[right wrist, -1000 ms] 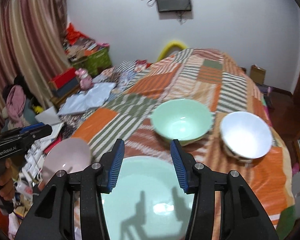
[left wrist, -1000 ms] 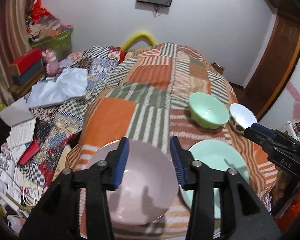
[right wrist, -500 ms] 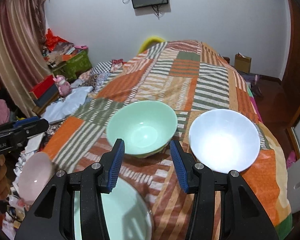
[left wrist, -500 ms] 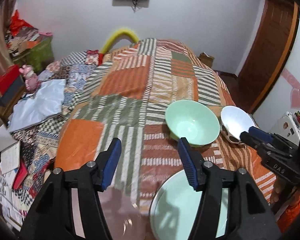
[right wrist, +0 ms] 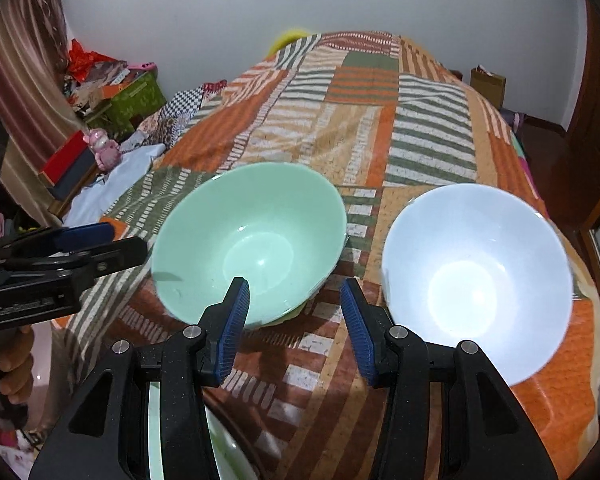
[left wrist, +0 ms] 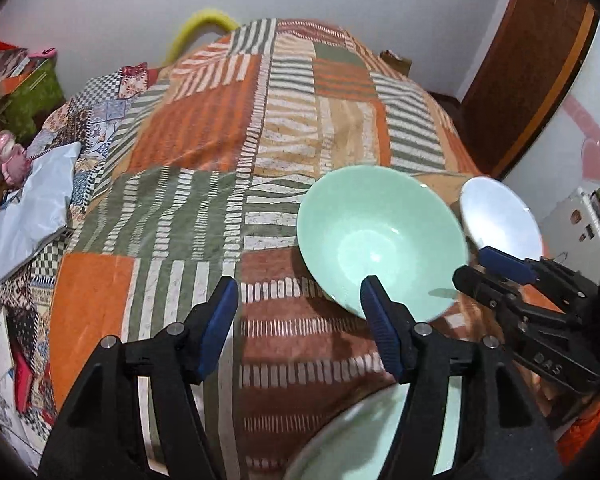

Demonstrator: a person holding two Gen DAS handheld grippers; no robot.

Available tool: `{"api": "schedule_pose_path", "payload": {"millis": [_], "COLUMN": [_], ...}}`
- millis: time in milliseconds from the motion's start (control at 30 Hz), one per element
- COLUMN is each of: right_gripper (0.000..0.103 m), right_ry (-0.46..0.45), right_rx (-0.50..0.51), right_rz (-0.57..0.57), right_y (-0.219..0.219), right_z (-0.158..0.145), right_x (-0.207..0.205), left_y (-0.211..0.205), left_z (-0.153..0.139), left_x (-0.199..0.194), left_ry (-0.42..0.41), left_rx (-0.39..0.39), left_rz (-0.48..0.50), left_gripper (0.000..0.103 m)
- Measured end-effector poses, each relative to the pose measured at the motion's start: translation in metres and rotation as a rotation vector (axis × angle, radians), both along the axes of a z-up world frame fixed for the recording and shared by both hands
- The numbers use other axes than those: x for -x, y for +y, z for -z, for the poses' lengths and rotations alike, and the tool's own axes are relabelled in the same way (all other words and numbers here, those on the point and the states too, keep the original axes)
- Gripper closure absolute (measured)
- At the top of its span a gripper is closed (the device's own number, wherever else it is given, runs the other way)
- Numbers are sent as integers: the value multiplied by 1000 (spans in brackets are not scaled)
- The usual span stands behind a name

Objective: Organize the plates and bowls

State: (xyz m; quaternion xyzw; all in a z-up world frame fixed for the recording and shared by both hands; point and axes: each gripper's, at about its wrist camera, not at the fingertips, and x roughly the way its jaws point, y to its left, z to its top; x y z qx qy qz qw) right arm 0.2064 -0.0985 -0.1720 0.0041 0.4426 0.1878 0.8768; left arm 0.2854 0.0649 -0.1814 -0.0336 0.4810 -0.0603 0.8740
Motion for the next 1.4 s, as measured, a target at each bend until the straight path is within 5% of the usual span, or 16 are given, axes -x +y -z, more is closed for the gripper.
{"api": "schedule_pose_path", "payload": {"millis": [300,633,1400], "right_gripper": [59,66,70], "right_ry": [69,39,-55], "right_rx": [-26,12,-31], "right_rz": [-7,8,-11], "right_y": [5,12,10], "right_z": [16,20,-33], "right_x": [-14,-20,18], "left_y": [-8,-24,-23], "left_z": [31,48,-14], "left_x": [-30,-41,20], "left_ry": [65,95,-25], "left_rx": [1,23,22], "left_rz": [29,85,42], "left_gripper": [46,78,78]}}
